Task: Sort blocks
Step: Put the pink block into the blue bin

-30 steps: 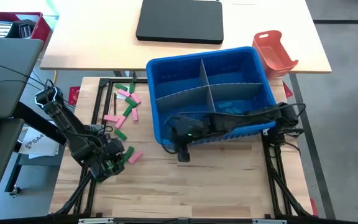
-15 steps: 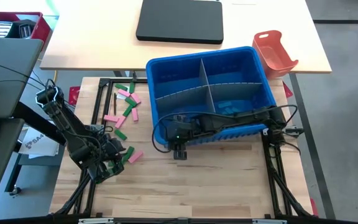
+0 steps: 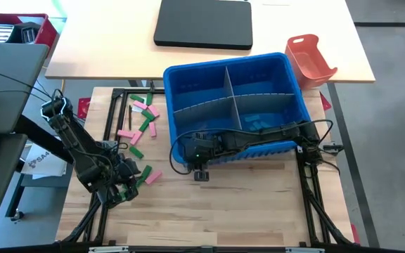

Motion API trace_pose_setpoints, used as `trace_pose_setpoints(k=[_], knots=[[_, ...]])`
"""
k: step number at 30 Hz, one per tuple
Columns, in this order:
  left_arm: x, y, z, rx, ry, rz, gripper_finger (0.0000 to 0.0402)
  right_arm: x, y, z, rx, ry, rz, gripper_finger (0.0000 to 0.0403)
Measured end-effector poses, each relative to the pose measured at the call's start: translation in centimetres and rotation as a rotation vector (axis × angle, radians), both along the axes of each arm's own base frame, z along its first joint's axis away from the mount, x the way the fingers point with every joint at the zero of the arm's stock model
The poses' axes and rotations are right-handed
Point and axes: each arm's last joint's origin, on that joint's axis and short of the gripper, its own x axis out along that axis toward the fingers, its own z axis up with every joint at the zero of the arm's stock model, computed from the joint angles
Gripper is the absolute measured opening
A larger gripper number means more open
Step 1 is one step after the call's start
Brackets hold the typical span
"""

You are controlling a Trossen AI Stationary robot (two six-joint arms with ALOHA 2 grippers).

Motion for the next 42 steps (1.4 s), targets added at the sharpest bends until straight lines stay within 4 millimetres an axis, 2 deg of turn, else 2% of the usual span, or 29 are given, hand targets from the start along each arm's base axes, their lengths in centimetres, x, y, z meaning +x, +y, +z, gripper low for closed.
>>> trace_pose_setpoints(k=[6, 14, 17, 21, 25, 28, 32, 38, 42], knots=[[-0.5, 0.1, 0.9, 0.018, 0.021, 0.016, 0.009, 1.1, 1.6, 0.3, 0.052, -0.135, 0.043, 0.0089], [-0.7, 0.2, 2.2, 0.047, 0.038, 0.012, 0.009, 1.0, 2.7, 0.5, 0.054, -0.156, 0.056, 0.0091], [-0.7, 0.2, 2.2, 0.054, 0.042, 0.003, 0.009, 1.2, 2.9, 0.7, 0.088, -0.183, 0.029, 0.0133], [-0.5, 0.3, 2.3, 0.063, -0.024, 0.041, 0.009, 1.3, 2.7, 2.3, 0.116, -0.267, 0.006, 0.0199], [0.0, 0.1, 2.2, 0.056, -0.091, 0.056, 0.0096, 0.8, 2.4, 3.4, 0.098, -0.304, 0.01, 0.0221], [0.6, -0.2, 1.1, 0.033, -0.158, 0.042, 0.0115, -0.7, 2.5, 6.5, 0.048, -0.392, -0.001, 0.0224], [1.3, -0.5, -1.5, 0.033, -0.218, -0.018, 0.0153, -3.6, 4.1, 9.9, -0.025, -0.453, -0.02, 0.0225], [2.6, 0.1, -5.5, 0.112, -0.166, -0.022, 0.0178, -7.6, 7.4, 12.4, -0.166, -0.495, -0.077, 0.0226], [3.8, 0.6, -7.2, 0.155, -0.08, 0.023, 0.0178, -8.6, 9.5, 12.0, -0.265, -0.488, -0.119, 0.0227]])
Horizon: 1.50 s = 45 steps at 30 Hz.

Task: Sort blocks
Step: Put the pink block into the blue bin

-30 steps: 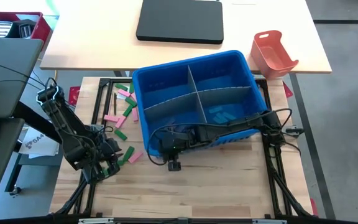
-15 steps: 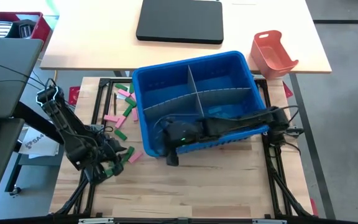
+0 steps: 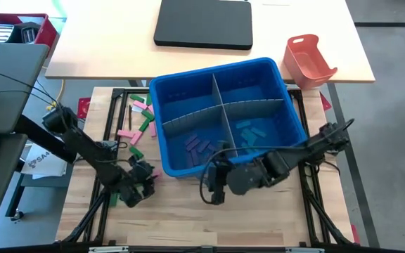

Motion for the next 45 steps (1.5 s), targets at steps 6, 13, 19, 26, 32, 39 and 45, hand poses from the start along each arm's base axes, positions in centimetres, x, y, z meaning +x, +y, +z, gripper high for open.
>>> trace_pose_setpoints(k=[6, 13, 19, 26, 32, 39, 45], knots=[[1.1, 0.2, -2.5, -0.053, 0.148, 0.064, 0.0177, -0.6, 1.3, -0.1, -0.029, -0.013, -0.028, 0.0227], [1.7, -0.2, -3.6, -0.044, 0.134, 0.061, 0.0153, -0.7, 1.2, -0.4, -0.012, 0.002, -0.043, 0.0227], [1.6, -0.2, -3.5, -0.036, 0.157, 0.042, 0.0085, -0.7, 1.2, -0.5, 0.006, 0.011, -0.055, 0.0227], [0.8, 0.1, 0.4, -0.013, -0.043, 0.02, 0.0047, 0.3, 1.0, -1.7, -0.026, 0.092, 0.073, 0.0227], [-0.8, -0.9, 7.6, 0.09, -0.432, -0.062, 0.0047, 3.4, 0.2, -3.4, -0.039, 0.103, 0.249, 0.0227], [-2.1, -2.1, 13.6, 0.209, -0.669, -0.134, 0.0047, 7.2, -1.2, -4.8, -0.06, -0.03, 0.244, 0.0227], [-0.7, -3.1, 16.5, 0.283, -0.765, -0.355, 0.0047, 9.1, -2.7, -5.6, 0.025, -0.088, 0.242, 0.0227]])
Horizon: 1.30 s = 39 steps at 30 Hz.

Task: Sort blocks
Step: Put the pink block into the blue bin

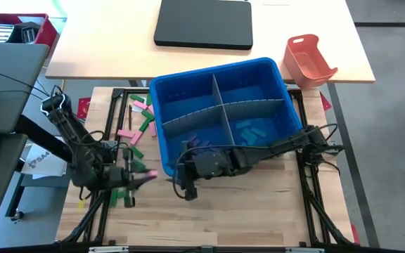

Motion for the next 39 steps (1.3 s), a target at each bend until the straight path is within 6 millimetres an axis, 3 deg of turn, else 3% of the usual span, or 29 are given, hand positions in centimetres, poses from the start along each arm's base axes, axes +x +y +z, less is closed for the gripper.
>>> trace_pose_setpoints(k=[4, 8, 14, 19, 25, 30, 33, 39], knots=[[1.1, -0.2, 1.3, 0.121, -0.172, -0.177, 0.0047, 1.1, 0.2, -1.1, 0.022, -0.019, 0.073, 0.0227], [1.8, 0.0, 1.5, 0.205, -0.353, -0.277, 0.0047, 1.5, 1.8, -1.0, 0.0, -0.12, 0.125, 0.0227], [3.3, 0.2, 1.1, 0.236, -0.427, -0.296, 0.0047, 1.0, 4.0, 0.2, -0.033, -0.272, 0.063, 0.0223], [4.2, 0.2, 0.7, 0.235, -0.463, -0.301, 0.0048, 0.9, 4.0, 0.5, -0.027, -0.293, 0.042, 0.0218], [5.2, 0.3, 0.0, 0.2, -0.442, -0.3, 0.0049, 1.0, 4.0, 0.6, -0.025, -0.303, 0.033, 0.0174], [5.4, 0.3, -0.1, 0.196, -0.432, -0.295, 0.0053, 1.0, 3.9, 0.5, -0.029, -0.293, 0.027, 0.0106], [5.4, 0.3, -0.3, 0.197, -0.407, -0.271, 0.0075, 1.0, 3.8, 0.2, -0.039, -0.268, 0.012, 0.0056], [4.4, 0.3, -0.5, 0.172, -0.237, -0.049, 0.0164, -0.2, 3.1, 1.0, -0.081, -0.188, -0.108, 0.0051]])
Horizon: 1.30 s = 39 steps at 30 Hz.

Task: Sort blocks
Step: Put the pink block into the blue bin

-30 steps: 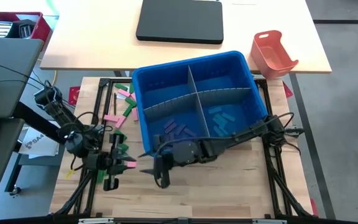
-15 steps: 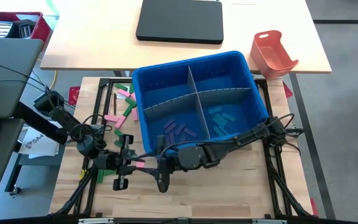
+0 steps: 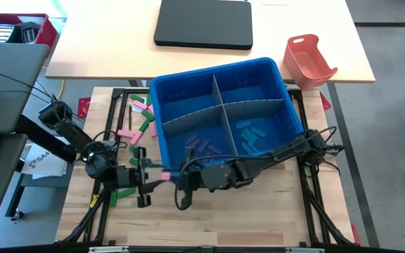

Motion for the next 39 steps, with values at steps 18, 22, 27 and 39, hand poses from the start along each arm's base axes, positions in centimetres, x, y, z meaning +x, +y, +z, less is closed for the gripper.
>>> trace_pose_setpoints(k=[18, 22, 27, 39], knots=[[-4.5, -0.8, 0.4, -0.038, 0.228, 0.335, 0.0234, -14.4, -19.6, 11.2, 0.419, 0.097, -0.645, 0.0051], [-4.3, -0.8, 0.3, -0.017, 0.237, 0.343, 0.0234, -17.3, -27.2, 9.4, 0.643, 0.244, -0.848, 0.0051], [-4.1, -0.7, 0.2, -0.03, 0.236, 0.35, 0.0234, -18.1, -34.3, 5.4, 0.874, 0.409, -0.998, 0.0051], [-4.0, -0.9, -0.5, -0.025, 0.253, 0.345, 0.0234, -14.7, -41.4, -6.5, 1.194, 0.855, -1.034, 0.0051]])
